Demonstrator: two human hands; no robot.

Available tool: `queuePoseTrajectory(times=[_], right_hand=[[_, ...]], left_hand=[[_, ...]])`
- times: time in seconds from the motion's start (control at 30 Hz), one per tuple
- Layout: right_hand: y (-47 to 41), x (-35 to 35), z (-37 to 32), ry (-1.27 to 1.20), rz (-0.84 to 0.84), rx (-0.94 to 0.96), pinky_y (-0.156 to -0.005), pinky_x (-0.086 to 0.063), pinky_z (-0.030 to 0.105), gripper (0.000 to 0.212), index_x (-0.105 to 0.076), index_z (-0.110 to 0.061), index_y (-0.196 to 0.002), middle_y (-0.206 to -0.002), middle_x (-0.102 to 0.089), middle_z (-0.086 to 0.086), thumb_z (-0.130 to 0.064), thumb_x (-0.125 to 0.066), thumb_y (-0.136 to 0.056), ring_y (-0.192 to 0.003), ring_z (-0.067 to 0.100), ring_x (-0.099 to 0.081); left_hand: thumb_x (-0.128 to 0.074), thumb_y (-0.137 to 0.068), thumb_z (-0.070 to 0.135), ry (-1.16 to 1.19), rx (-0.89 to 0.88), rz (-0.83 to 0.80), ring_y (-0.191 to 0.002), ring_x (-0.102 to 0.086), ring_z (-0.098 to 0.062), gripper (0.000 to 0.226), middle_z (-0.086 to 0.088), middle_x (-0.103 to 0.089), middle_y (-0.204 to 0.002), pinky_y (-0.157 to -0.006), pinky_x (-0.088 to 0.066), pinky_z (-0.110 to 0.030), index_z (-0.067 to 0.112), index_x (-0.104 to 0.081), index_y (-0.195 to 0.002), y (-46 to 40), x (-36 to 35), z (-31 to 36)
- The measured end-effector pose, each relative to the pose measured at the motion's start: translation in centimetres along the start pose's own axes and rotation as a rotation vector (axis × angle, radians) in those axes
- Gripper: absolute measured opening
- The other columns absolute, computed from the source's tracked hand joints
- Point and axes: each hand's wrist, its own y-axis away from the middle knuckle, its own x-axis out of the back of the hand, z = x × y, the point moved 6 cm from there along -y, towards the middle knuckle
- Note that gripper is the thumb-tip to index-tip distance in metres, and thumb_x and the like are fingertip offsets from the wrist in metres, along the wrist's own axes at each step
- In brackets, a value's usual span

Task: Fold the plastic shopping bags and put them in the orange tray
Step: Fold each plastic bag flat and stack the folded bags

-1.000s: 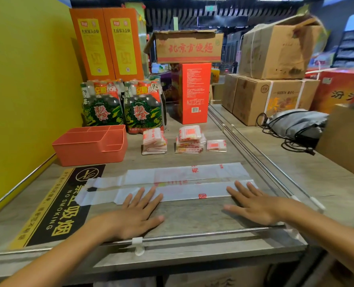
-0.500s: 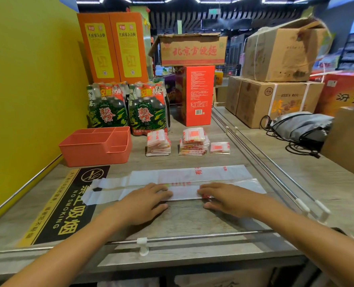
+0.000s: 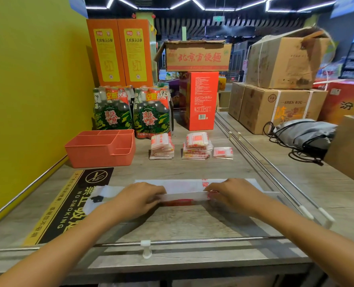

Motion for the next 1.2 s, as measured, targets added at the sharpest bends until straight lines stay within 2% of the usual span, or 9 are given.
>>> queuePoseTrajectory(times=[0.13,0.23,0.33,0.5,0.6,0.8,0.97,1.1,1.2], right_hand=[[0.3,1.0,1.0,-0.106,-0.04,-0.001,-0.091,-0.05,0.019,0.032,-0.065,-0.028,-0.129,-0.129,-0.068,-0.009,-0.039,-0.057,-0.1,-0.108,0.008,-0.065],[-0.2,1.9,2.3,-0.211,-0.038,-0.028,-0.088,-0.056,0.025,0.024,-0.068,-0.028,-0.118,-0.11,-0.072,-0.013,-0.038,-0.06,-0.098,-0.092,-0.003,-0.065],[-1.1,2.0,3.5,-0.296,-0.03,-0.084,-0.083,-0.059,0.026,0.025,-0.068,-0.027,-0.115,-0.097,-0.073,-0.014,-0.04,-0.064,-0.094,-0.082,-0.004,-0.068],[-3.0,0.4,5.0,-0.253,-0.011,-0.155,-0.094,-0.056,0.028,0.033,-0.063,-0.029,-0.127,-0.12,-0.069,-0.007,-0.036,-0.067,-0.094,-0.105,0.005,-0.064],[-3.7,-0.6,4.9,-0.164,0.028,-0.166,-0.09,-0.05,0.021,0.039,-0.059,-0.027,-0.134,-0.124,-0.066,-0.006,-0.035,-0.065,-0.096,-0.107,0.008,-0.059],[-4.1,-2.6,3.4,-0.059,0.042,-0.145,-0.098,-0.046,0.027,0.039,-0.062,-0.025,-0.132,-0.136,-0.06,-0.006,-0.046,-0.054,-0.1,-0.121,0.014,-0.054],[-3.6,-2.2,-0.7,-0.156,0.021,-0.061,-0.121,-0.018,0.03,0.058,-0.027,-0.024,-0.158,-0.165,-0.024,-0.003,-0.048,-0.038,-0.106,-0.151,0.016,-0.023],[-3.6,-4.3,-6.5,-0.284,-0.231,0.023,-0.122,0.005,0.03,0.079,0.0,-0.02,-0.162,-0.169,0.003,-0.003,-0.067,-0.022,-0.101,-0.154,0.011,0.007],[-4.2,-6.7,-8.0,-0.29,-0.393,-0.007,-0.124,0.012,0.036,0.087,0.014,-0.021,-0.159,-0.166,0.018,-0.006,-0.075,-0.013,-0.096,-0.15,0.007,0.022]], left_hand=[[-0.058,-0.1,0.036,0.143,0.065,-0.034,-0.088,-0.058,0.005,0.008,0.019,-0.069,-0.102,-0.073,-0.043,-0.019,0.036,-0.063,-0.106,0.7,0.5,-1.8],[-0.061,-0.099,0.025,0.31,0.149,-0.061,-0.093,-0.064,0.007,0.018,0.017,-0.072,-0.096,-0.087,-0.048,-0.014,0.033,-0.063,-0.115,0.3,1.8,-2.9],[-0.062,-0.099,0.018,0.339,0.198,-0.095,-0.088,-0.067,0.0,0.022,0.01,-0.072,-0.09,-0.087,-0.047,-0.012,0.027,-0.062,-0.119,-0.9,2.8,-4.0],[-0.058,-0.101,0.027,0.189,0.279,-0.143,-0.101,-0.06,-0.009,0.028,0.007,-0.063,-0.11,-0.086,-0.05,-0.026,0.031,-0.056,-0.128,-3.2,2.1,-6.5],[-0.056,-0.1,0.024,0.126,0.314,-0.157,-0.105,-0.058,-0.013,0.034,0.003,-0.06,-0.121,-0.092,-0.051,-0.032,0.029,-0.053,-0.134,-3.9,0.7,-7.5],[-0.041,-0.106,0.024,0.011,0.238,-0.115,-0.141,-0.036,-0.019,0.044,-0.003,-0.039,-0.155,-0.114,-0.029,-0.031,0.019,-0.042,-0.149,-3.7,-1.3,-5.8],[-0.025,-0.106,0.051,0.025,0.135,-0.154,-0.154,0.01,-0.012,0.066,0.004,0.005,-0.169,-0.123,0.007,-0.029,0.022,-0.004,-0.162,-2.3,-3.0,-0.4],[-0.01,-0.101,0.062,0.001,0.154,-0.35,-0.151,0.023,-0.013,0.076,-0.001,0.022,-0.166,-0.123,0.013,-0.032,0.019,0.014,-0.158,-1.6,-5.4,1.6],[-0.017,-0.107,0.051,0.016,0.208,-0.444,-0.148,0.03,-0.013,0.07,-0.001,0.029,-0.163,-0.123,0.014,-0.035,0.018,0.021,-0.155,-1.1,-6.7,1.9]])
